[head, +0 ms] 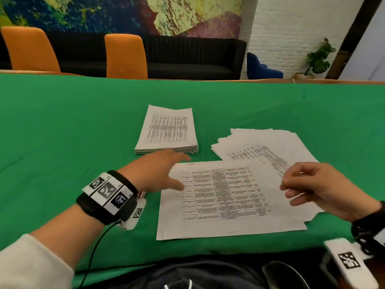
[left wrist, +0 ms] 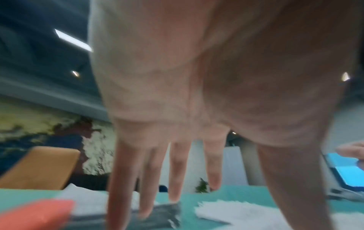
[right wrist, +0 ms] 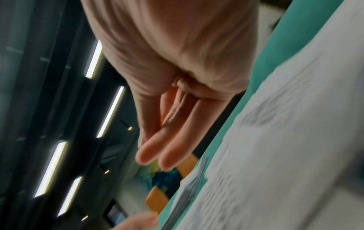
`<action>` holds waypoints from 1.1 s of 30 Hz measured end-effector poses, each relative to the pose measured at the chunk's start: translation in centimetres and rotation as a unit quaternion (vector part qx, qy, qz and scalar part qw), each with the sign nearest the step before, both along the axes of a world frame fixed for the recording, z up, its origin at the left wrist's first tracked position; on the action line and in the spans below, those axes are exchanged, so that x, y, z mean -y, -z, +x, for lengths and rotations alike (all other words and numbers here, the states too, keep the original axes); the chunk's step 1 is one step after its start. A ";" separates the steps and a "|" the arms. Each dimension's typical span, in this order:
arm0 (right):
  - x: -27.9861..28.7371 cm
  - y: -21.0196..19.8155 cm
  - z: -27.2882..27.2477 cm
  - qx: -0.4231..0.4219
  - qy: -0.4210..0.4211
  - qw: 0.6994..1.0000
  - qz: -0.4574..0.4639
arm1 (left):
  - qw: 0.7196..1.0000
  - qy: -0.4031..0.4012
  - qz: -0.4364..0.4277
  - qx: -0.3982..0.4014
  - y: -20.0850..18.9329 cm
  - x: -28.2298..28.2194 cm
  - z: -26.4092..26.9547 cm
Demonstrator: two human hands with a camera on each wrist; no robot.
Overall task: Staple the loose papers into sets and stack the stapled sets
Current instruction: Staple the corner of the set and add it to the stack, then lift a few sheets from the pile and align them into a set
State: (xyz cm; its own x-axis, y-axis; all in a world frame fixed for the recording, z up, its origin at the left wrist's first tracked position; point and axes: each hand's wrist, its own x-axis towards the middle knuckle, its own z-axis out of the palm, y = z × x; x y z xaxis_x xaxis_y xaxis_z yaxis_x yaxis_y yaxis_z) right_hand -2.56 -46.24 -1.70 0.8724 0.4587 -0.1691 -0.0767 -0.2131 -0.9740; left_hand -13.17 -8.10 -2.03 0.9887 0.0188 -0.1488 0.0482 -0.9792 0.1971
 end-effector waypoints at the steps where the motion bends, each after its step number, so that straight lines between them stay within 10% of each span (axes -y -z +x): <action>1: 1.5 0.2 0.1 0.000 0.004 1.000 -0.012 | 0.999 0.013 0.003 -0.045 0.5 1.0 0.4; 7: 8.7 4.0 -1.0 -0.028 0.006 0.994 -0.107 | 0.984 0.051 0.090 -0.147 0.8 4.1 2.6; 14: 13.7 9.9 -2.6 -0.136 -0.200 0.940 -0.241 | 0.978 0.026 0.101 -0.182 1.6 4.6 4.5; 33: 14.9 27.6 3.5 -0.139 -0.097 0.814 -0.556 | 0.973 -0.003 0.123 -0.196 1.1 6.1 5.5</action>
State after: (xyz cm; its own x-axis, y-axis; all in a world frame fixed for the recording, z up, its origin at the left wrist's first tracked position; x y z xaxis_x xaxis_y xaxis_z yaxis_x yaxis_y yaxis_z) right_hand 0.90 -61.18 -29.26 0.6584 0.0122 -0.7526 -0.1212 -0.9851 -0.1220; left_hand -7.66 -14.21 -3.11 0.8570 0.1070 -0.5040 0.0780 -0.9939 -0.0784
